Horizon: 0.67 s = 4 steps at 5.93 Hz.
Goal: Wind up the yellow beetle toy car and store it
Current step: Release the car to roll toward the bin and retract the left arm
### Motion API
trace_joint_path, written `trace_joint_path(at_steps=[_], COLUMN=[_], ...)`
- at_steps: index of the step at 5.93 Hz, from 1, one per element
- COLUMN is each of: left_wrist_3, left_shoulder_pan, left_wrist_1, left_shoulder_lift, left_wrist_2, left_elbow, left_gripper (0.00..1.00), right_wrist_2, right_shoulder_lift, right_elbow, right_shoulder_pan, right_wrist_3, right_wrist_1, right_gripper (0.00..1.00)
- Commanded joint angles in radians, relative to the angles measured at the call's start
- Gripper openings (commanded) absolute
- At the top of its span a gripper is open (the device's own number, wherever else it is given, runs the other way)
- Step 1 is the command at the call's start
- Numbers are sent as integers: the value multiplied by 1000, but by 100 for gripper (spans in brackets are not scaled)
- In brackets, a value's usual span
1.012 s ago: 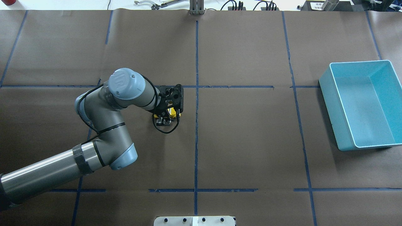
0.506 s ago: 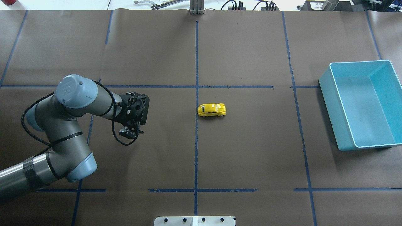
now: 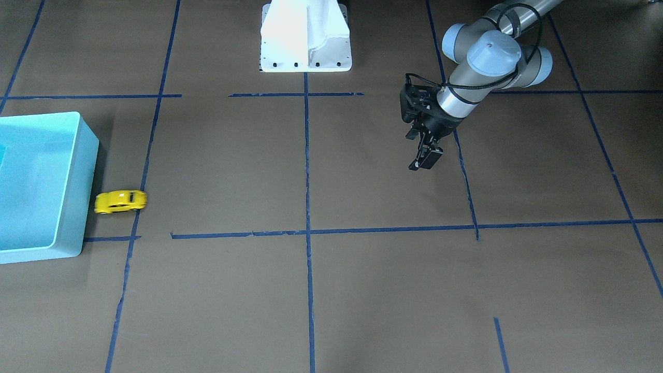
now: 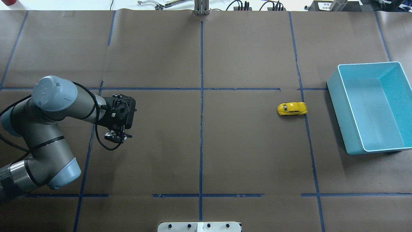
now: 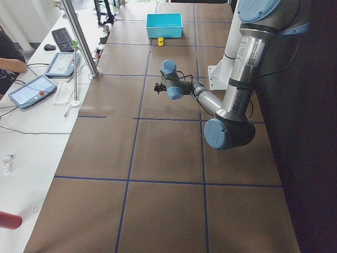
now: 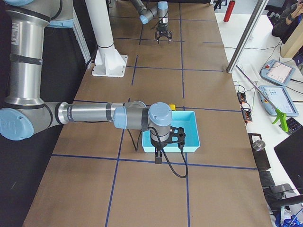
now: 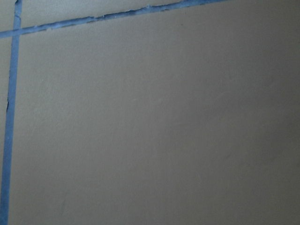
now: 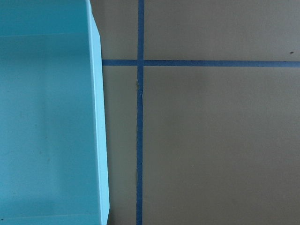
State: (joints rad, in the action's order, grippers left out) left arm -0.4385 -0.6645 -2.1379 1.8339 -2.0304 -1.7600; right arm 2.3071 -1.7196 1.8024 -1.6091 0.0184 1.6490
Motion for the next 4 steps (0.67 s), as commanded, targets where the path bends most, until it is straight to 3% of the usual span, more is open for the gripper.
trace_joint_path(at_steps=[1,3,4], left_wrist_3=[0,0,-3], left_shoulder_pan=[-74,-253,-379], left_wrist_1=[51,281,343], left_shoulder_lift=[-80,-201,-270], left_wrist_2=[-22,-95,-105], left_elbow=[-86,-203,-214], left_gripper=[100,100,100], right_wrist_2=[-2,-2,-3], right_shoulder_lift=[1,5,12], right_elbow=[0,0,9], right_shoulder_pan=[0,3,15], right_wrist_3=[0,0,0], right_wrist_1=[0,0,3], right_gripper=[100,100,100])
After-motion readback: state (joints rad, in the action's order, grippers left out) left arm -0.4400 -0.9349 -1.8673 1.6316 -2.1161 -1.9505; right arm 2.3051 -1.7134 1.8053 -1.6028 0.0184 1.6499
